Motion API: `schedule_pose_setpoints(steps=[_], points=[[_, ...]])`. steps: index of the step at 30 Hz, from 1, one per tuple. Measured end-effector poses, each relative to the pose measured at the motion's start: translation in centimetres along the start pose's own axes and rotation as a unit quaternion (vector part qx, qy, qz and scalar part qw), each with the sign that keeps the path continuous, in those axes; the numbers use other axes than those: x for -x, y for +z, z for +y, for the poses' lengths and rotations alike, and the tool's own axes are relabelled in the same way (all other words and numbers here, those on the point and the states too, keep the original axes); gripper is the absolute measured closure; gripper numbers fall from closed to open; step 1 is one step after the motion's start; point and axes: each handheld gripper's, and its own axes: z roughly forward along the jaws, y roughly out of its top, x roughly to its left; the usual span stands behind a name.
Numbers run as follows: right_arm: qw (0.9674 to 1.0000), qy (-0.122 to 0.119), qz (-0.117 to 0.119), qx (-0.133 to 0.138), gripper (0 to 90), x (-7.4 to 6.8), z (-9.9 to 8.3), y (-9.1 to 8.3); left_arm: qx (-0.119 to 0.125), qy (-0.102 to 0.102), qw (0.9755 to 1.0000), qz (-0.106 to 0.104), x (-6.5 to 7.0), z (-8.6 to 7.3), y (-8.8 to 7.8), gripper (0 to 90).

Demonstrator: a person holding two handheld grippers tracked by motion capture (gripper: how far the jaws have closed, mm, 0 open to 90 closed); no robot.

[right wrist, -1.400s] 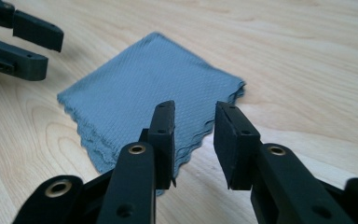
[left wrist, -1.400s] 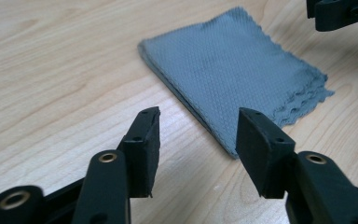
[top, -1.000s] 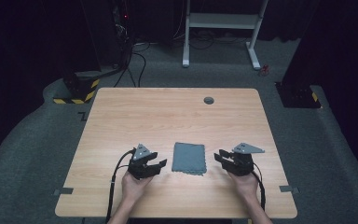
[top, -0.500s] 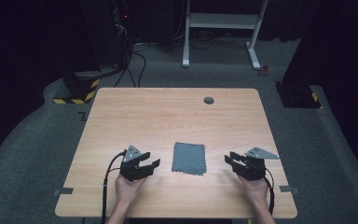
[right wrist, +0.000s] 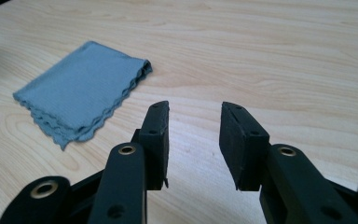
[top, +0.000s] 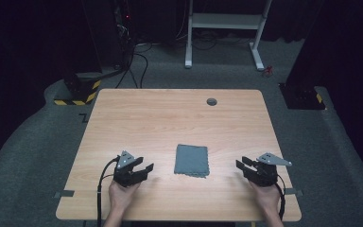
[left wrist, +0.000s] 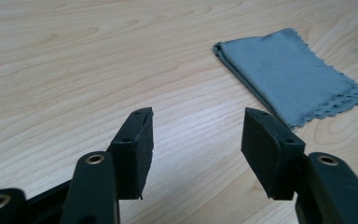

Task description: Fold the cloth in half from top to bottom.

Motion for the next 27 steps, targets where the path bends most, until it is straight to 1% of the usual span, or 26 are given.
schedule_pose_setpoints(steps=[1,2,4,6,7,8,9,10,12,15,18,19,21,22,23,24,26,27], points=[[1.0000,-0.001,-0.002,-0.003,63.2,0.0,-0.2,0.0,-0.001,0.002,1.0000,0.002,-0.1,-0.1,0.0,44.0],[1.0000,-0.001,-0.003,-0.005,63.2,0.1,-0.2,0.0,-0.001,-0.001,1.0000,0.005,-0.1,-0.3,-0.2,44.0],[0.9999,-0.005,-0.010,-0.003,63.1,0.1,-0.4,-0.1,0.000,-0.002,1.0000,0.008,-0.3,-0.6,-0.3,44.0],[0.9999,-0.002,-0.013,-0.005,63.0,0.2,-0.7,-0.1,-0.004,-0.005,0.9999,0.012,-0.4,-1.0,-0.4,44.0],[0.9999,0.001,-0.014,-0.009,63.0,0.2,-0.8,-0.1,-0.005,-0.004,0.9999,0.015,-0.5,-1.1,-0.4,44.0],[0.9998,-0.004,-0.016,-0.010,63.0,0.3,-0.9,-0.1,-0.008,-0.003,0.9998,0.018,-0.5,-1.3,-0.4,44.0],[0.9997,-0.002,-0.019,-0.014,63.1,0.3,-1.1,-0.1,-0.010,-0.002,0.9997,0.021,-0.6,-1.4,-0.4,44.0],[0.9997,-0.005,-0.021,-0.015,63.0,0.4,-1.2,-0.1,-0.011,-0.003,0.9997,0.022,-0.7,-1.5,-0.4,44.0],[0.9995,-0.005,-0.025,-0.018,63.0,0.4,-1.4,-0.2,-0.013,-0.006,0.9996,0.024,-0.7,-1.6,-0.3,44.0],[0.9992,-0.003,-0.032,-0.023,63.0,0.6,-1.7,-0.1,-0.019,-0.001,0.9993,0.034,-0.9,-1.6,-0.1,44.1],[0.9985,-0.011,-0.041,-0.035,62.8,0.9,-2.0,0.1,-0.025,0.006,0.9987,0.045,-1.0,-1.5,0.0,44.2],[0.9983,-0.007,-0.043,-0.038,62.8,1.0,-2.1,0.1,-0.027,0.006,0.9985,0.046,-1.1,-1.5,0.0,44.2],[0.9979,-0.004,-0.048,-0.042,62.8,1.2,-2.3,0.0,-0.027,0.002,0.9986,0.046,-1.3,-1.6,0.0,44.2],[0.9977,-0.007,-0.052,-0.042,62.7,1.4,-2.4,0.0,-0.026,0.003,0.9985,0.047,-1.5,-1.6,0.0,44.2],[0.9975,-0.008,-0.055,-0.043,62.7,1.5,-2.5,0.0,-0.026,-0.003,0.9985,0.048,-1.5,-1.6,0.0,44.2],[0.9973,-0.006,-0.057,-0.045,62.6,1.5,-2.6,-0.1,-0.029,-0.001,0.9983,0.051,-1.6,-1.7,0.0,44.2],[0.9969,-0.012,-0.062,-0.048,62.2,1.7,-2.7,-0.1,-0.032,0.001,0.9980,0.055,-1.7,-1.8,0.1,44.5],[0.9967,-0.011,-0.063,-0.049,62.0,1.7,-2.8,-0.1,-0.035,0.003,0.9977,0.059,-1.9,-1.8,0.1,44.8]])
